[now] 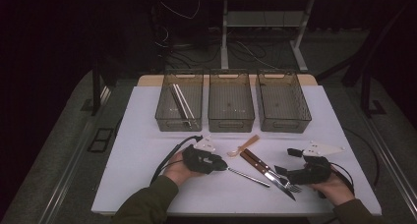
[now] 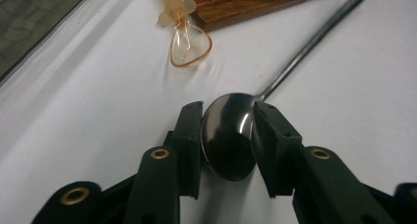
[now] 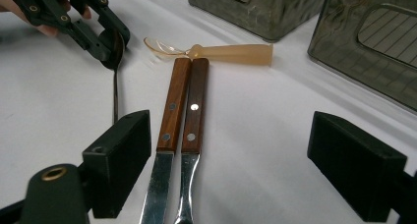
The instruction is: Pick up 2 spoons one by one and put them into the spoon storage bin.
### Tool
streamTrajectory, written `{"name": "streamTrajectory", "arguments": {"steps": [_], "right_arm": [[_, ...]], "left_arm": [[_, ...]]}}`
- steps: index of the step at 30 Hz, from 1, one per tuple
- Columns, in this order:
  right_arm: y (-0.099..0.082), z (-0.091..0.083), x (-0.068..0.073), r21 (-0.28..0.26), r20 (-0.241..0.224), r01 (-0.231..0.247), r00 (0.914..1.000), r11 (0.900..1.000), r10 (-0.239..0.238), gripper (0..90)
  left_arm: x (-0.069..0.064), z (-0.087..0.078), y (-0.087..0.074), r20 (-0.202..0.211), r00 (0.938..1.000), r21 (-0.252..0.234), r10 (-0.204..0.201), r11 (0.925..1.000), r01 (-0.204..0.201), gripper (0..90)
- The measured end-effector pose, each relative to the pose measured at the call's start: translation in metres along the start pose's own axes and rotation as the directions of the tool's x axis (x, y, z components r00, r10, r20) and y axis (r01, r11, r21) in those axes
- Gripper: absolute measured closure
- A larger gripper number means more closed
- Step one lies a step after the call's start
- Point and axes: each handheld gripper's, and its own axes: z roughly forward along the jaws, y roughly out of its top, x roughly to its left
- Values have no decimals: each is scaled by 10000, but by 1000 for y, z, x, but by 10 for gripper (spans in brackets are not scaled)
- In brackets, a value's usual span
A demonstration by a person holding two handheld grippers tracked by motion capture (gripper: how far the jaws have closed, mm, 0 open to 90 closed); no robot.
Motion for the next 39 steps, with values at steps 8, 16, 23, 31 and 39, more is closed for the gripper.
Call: {"name": "streamTrajectory", "arguments": {"steps": [8,16,23,31,39], "right_arm": [[0,0,0,3,-5,-3,10000,10000,3,166],[0,0,0,0,-10,12,10000,10000,-12,167],[0,0,0,0,-25,-6,10000,10000,6,167],[1,-1,1,-28,-24,6,10000,10000,-6,167],[1,-1,1,-71,-52,36,10000,10000,-36,166]], "left_arm": [[5,-11,-6,482,9987,-31,145,9999,-144,775],[1,-7,-6,973,9950,190,224,9995,-243,853],[1,-7,-6,965,9953,201,121,9997,-141,857],[5,-16,-6,658,9978,121,-74,9999,67,857],[7,-27,-5,177,9989,-292,-425,9986,430,857]]}}
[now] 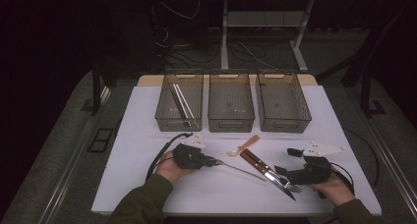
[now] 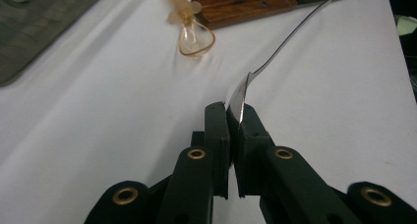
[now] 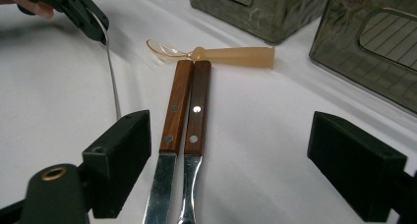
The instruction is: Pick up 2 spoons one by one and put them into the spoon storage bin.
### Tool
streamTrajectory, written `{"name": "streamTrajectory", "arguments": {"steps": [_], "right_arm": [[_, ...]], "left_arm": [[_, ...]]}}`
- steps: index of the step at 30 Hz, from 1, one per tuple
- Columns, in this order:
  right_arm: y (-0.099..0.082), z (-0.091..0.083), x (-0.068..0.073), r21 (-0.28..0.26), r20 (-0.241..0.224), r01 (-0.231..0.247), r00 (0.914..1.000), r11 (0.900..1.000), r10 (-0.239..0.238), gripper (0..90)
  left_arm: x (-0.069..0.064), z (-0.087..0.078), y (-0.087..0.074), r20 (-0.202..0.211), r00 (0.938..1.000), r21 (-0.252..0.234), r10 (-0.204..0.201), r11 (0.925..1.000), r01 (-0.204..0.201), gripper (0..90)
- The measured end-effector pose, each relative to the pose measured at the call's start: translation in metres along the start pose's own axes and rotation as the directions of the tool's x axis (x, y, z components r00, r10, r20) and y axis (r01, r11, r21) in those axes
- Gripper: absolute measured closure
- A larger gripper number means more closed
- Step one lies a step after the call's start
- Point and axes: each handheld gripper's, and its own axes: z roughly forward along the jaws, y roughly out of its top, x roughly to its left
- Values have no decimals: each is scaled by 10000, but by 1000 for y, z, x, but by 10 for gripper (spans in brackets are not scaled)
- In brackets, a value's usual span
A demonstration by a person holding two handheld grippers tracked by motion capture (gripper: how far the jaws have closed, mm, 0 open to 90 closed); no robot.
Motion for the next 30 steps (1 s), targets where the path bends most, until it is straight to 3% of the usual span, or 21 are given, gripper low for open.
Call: {"name": "streamTrajectory", "arguments": {"steps": [2,7,16,24,30], "right_arm": [[0,0,0,-2,-12,-29,10000,10000,29,166],[0,0,0,-4,-13,-44,10000,10000,44,166],[0,0,-1,6,-25,-46,10000,10000,46,167],[0,1,-1,-13,-43,-118,9999,9999,118,167],[0,0,-2,-65,-8,-158,9999,9999,158,167]], "left_arm": [[1,-4,1,-207,9998,-91,36,10000,-38,857],[1,-12,2,-681,9972,-419,-306,9987,278,857],[2,-21,13,-1405,9871,-963,-767,9933,635,858],[10,-34,27,-1885,9752,-1702,-1162,9818,841,858],[22,-42,41,-2168,9638,-2320,-1552,9672,1036,858]]}}
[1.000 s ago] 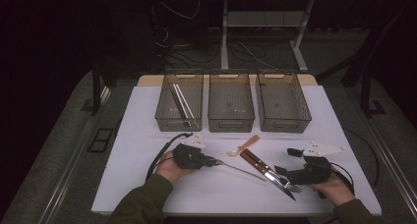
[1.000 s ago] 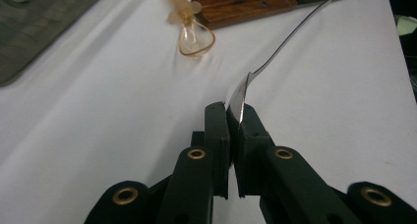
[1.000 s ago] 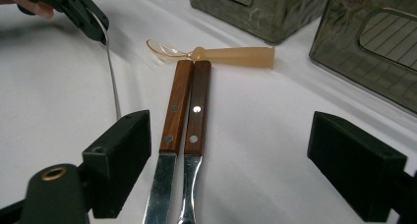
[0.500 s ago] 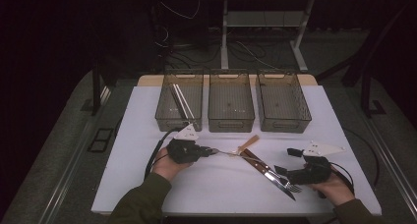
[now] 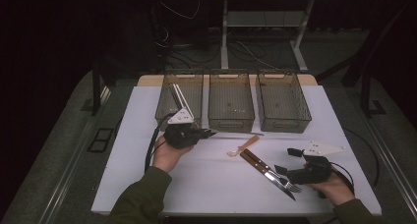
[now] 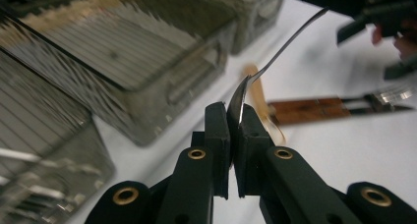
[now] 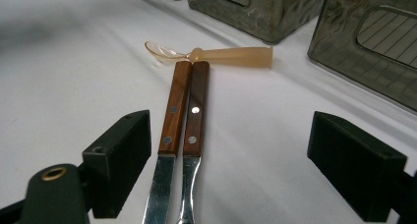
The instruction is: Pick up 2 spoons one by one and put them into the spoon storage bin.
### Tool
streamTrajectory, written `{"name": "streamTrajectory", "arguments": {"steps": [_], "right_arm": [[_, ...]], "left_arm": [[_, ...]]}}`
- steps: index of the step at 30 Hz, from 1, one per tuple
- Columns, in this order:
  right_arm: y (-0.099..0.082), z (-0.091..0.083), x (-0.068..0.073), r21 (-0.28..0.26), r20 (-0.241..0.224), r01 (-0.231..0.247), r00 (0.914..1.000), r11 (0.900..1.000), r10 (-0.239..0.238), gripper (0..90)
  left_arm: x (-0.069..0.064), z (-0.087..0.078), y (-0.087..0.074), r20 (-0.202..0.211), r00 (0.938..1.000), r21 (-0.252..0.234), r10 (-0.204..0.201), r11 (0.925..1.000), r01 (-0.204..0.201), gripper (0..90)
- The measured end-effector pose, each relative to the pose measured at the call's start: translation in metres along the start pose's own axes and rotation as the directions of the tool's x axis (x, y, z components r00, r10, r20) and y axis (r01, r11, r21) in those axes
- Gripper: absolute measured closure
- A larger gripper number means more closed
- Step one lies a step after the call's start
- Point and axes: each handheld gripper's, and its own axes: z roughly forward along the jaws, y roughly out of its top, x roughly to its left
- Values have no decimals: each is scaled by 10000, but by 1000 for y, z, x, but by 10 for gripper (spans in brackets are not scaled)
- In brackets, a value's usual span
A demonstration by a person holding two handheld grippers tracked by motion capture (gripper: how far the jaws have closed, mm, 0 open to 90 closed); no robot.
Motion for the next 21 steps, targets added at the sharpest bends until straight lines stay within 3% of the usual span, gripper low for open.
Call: {"name": "streamTrajectory", "arguments": {"steps": [6,11,16,21], "right_arm": [[0,0,0,-44,4,-39,10000,10000,39,167],[0,-1,0,-73,-18,-39,10000,10000,39,166],[0,-1,1,-78,-26,-26,10000,10000,25,166],[1,-1,1,-74,-42,-28,10000,10000,28,166]], "left_arm": [[11,8,18,-474,9987,-250,-212,9995,200,859],[21,16,28,-1028,9937,-424,-453,9983,411,859],[31,25,35,-1529,9842,-735,-895,9942,790,860],[37,34,43,-2139,9687,-923,-1260,9898,1084,860]]}}
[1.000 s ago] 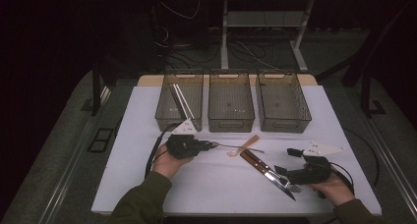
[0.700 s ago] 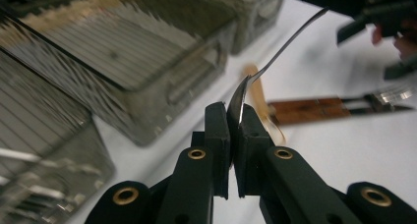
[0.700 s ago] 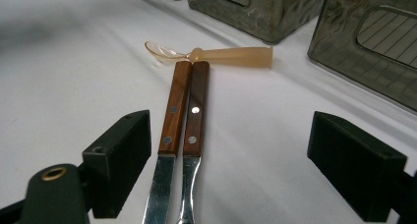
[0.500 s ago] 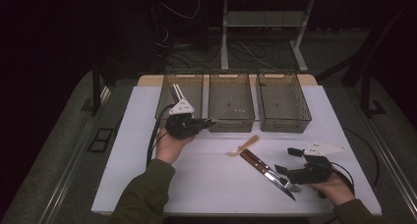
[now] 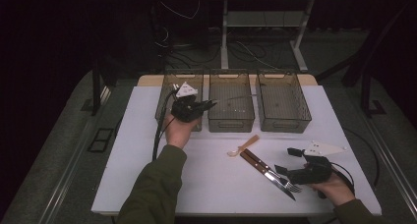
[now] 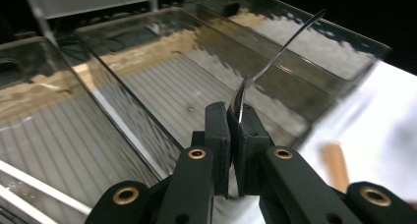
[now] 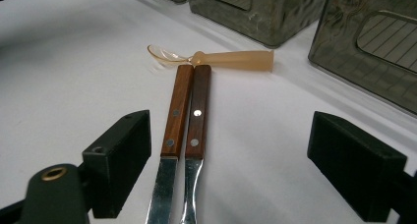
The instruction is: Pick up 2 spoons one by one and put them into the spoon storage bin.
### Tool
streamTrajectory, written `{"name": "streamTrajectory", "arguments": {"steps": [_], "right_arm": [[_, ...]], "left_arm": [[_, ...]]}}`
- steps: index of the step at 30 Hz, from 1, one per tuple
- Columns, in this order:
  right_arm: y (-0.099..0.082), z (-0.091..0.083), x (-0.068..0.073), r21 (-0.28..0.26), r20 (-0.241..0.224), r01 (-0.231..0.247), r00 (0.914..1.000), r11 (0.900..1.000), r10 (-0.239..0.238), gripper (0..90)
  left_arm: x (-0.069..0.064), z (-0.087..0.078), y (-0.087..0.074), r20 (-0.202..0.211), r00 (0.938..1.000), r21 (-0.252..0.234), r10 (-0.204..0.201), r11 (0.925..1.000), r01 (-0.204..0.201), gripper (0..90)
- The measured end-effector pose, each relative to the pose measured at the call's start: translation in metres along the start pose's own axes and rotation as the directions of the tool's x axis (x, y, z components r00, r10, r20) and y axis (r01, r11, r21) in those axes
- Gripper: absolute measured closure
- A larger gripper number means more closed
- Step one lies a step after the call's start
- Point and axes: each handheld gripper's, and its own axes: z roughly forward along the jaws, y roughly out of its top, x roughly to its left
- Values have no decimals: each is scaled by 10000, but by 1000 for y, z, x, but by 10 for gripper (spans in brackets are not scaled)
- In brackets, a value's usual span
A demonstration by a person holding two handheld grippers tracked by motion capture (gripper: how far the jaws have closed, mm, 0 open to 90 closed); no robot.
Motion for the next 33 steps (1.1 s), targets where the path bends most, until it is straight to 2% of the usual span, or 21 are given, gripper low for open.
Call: {"name": "streamTrajectory", "arguments": {"steps": [4,10,13,20,22,24,29,33], "right_arm": [[0,0,0,-16,-11,3,10000,10000,-3,166],[0,0,0,-29,-44,40,10000,10000,-40,166],[0,-1,0,-41,-57,42,10000,10000,-43,166],[0,-1,0,-55,-59,37,10000,10000,-38,166],[0,-2,0,-55,-59,32,10000,10000,-32,166],[0,-1,0,-54,-64,45,10000,10000,-45,167],[0,-1,0,-33,-63,83,9999,10000,-83,166],[0,0,0,-25,-67,67,10000,10000,-67,166]], "left_arm": [[0,13,5,-502,9987,186,75,9998,-65,860],[0,34,6,-873,9961,718,89,9974,-27,859],[1,41,4,-972,9952,836,-61,9964,143,859],[-1,51,-1,-1109,9938,1256,31,9920,109,847],[-3,52,-1,-1056,9944,1255,71,9921,63,737],[-5,52,0,-1083,9939,1247,199,9922,-63,677],[-5,49,1,-700,9972,1242,256,9921,-168,576],[-10,45,2,-309,9982,1212,517,9915,-476,494]]}}
